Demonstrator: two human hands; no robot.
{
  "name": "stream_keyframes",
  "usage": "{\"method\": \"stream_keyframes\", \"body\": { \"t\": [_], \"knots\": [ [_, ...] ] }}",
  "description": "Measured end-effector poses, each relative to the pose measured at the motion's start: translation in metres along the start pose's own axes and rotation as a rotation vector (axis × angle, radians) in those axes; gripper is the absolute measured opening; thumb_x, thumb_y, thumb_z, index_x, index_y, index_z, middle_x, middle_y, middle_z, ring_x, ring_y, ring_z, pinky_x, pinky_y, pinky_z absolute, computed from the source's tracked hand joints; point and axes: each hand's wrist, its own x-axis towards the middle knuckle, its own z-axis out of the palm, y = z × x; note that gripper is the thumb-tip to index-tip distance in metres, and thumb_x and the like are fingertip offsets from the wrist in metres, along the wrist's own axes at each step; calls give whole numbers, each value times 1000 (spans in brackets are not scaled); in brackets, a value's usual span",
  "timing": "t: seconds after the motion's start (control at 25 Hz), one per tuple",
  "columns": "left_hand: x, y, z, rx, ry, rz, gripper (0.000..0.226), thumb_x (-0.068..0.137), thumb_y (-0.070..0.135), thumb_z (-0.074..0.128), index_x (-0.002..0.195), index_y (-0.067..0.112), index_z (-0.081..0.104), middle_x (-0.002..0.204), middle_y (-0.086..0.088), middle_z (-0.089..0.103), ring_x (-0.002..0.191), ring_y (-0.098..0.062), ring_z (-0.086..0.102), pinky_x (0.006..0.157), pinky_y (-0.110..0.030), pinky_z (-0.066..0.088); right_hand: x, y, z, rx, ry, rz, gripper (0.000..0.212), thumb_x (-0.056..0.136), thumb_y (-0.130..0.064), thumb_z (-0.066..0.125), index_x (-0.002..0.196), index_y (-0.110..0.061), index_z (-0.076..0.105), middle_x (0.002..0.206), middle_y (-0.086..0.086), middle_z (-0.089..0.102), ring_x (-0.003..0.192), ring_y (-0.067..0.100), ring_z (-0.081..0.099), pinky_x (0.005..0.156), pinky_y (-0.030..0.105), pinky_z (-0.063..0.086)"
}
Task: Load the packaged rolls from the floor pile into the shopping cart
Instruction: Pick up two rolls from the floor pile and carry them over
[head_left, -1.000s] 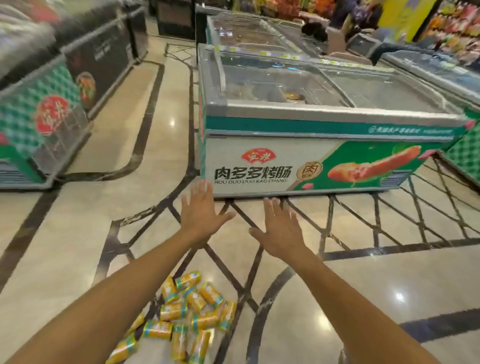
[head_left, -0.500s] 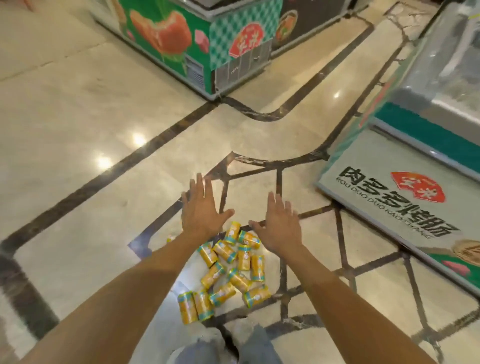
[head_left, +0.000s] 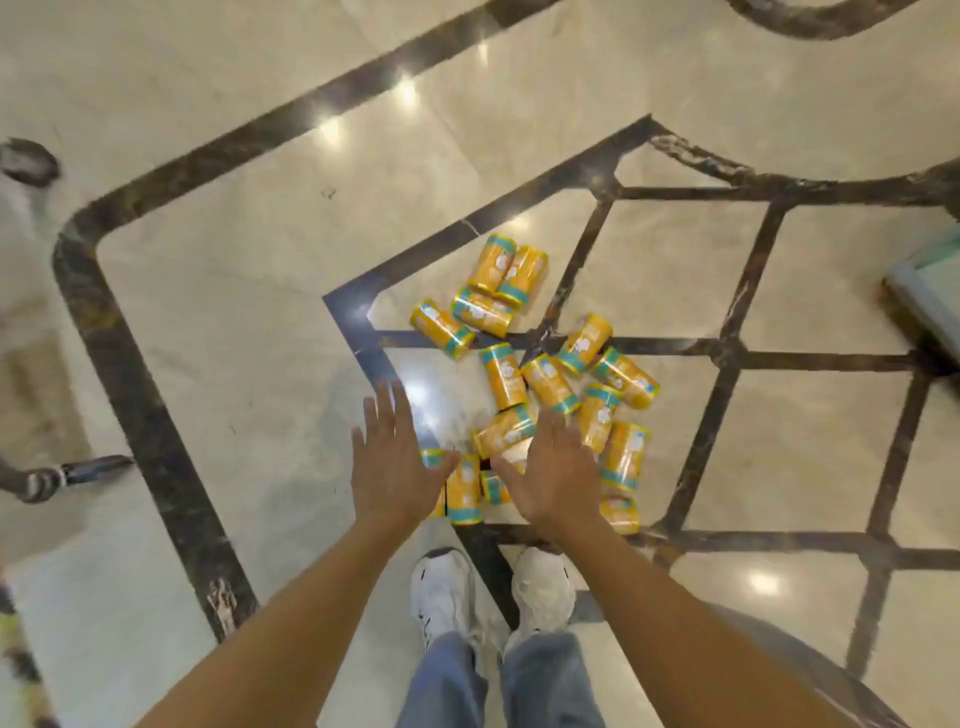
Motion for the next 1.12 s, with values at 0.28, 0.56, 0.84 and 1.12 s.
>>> {"method": "stream_keyframes", "body": {
  "t": [0.28,0.56,0.84,1.12],
  "knots": [
    [58,-105,194,-117,-100,-122,99,88,54,53,150,14,-12,159,-6,-11,147,-23,-5,117,-42,8,124,5,208,-63,-134,-12,88,91,-57,46,150,-4,9,157,13,17,145,32,10,116,45,16],
    [113,-145,313,-306,-92,-261,98,83,47,66,151,20,2,148,-8,39,129,-31,45,99,-43,40,195,18,317,-235,-1,-22,96,86,-64,48,146,1,13,148,19,32,143,36,17,116,49,6],
    [109,-141,300,-284,13,-280,71,79,44,69,135,19,34,114,-8,63,99,-32,62,76,-34,44,193,15,319,-20,123,-29,83,82,-46,67,140,-7,23,125,14,48,123,32,45,113,43,24],
    [81,-86,147,-344,121,-235,81,81,47,68,145,23,25,123,-6,60,108,-30,60,92,-39,46,135,-29,173,323,235,-141,79,77,-27,77,138,-12,29,124,15,40,106,37,53,77,38,45]
  ]
}}
